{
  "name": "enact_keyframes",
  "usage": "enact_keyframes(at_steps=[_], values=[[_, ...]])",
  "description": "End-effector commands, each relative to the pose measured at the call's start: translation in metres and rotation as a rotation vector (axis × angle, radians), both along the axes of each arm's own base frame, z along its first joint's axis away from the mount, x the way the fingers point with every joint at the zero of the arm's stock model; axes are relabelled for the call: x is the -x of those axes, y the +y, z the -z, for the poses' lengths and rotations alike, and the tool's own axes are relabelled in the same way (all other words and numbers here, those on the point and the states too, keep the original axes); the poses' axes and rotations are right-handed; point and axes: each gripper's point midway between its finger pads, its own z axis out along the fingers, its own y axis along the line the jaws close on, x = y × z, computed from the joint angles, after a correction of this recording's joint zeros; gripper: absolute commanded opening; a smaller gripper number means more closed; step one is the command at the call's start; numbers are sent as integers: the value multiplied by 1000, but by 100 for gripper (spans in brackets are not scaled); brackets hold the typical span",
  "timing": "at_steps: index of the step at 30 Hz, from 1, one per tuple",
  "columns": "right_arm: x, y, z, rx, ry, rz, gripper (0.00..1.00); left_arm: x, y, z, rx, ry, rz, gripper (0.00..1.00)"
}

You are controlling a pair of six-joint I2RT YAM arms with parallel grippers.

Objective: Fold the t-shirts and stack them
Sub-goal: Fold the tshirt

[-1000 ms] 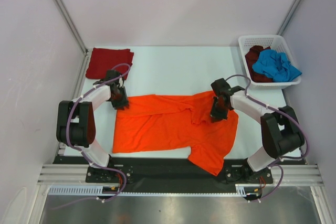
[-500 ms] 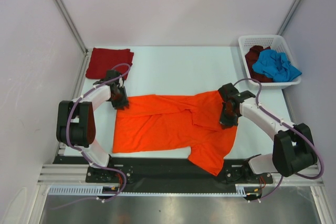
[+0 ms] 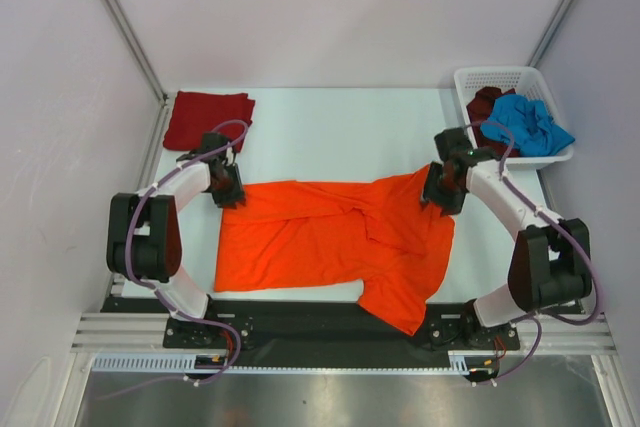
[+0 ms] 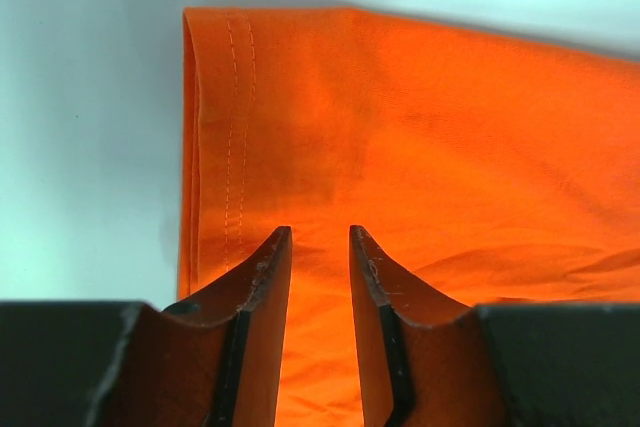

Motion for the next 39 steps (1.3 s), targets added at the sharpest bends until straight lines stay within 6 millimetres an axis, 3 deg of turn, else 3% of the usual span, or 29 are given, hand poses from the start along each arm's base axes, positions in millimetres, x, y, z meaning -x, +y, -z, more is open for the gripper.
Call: enact_keyframes(at_steps=[1, 2, 4, 5, 7, 10, 13, 16, 23, 33, 39], values=[[-64, -13, -25, -23, -155, 6, 54, -17, -1, -28, 8, -86, 0, 35], [-82, -13, -36, -35, -201, 11, 50, -19, -1, -28, 9, -85, -3, 35], [-107, -14, -30, -47, -224, 8, 48, -25, -2, -30, 16, -94, -3, 36], [-122, -14, -38, -48, -256, 7, 48, -26, -3, -30, 19, -88, -5, 35], [-138, -22, -22, -32, -222, 22, 49, -31, -5, -29, 28, -82, 0, 34], [-160, -32, -18, -9, -238, 23, 52, -35, -4, -27, 26, -70, -3, 34], [-179, -38, 0, -19, -237, 28, 51, -37, -2, -23, 13, -53, -8, 33], [-195, -41, 1, -29, -253, 45, 49, -36, -1, -15, 7, -24, -10, 33], [-204, -31, 13, -81, -238, 3, 41, -39, 8, -10, -29, 9, -25, 28], [-198, -20, 10, -147, -233, -9, 41, -41, 16, -4, -68, 33, -45, 26], [-199, -22, 22, -143, -208, 5, 38, -41, 19, 5, -86, 59, -50, 26]])
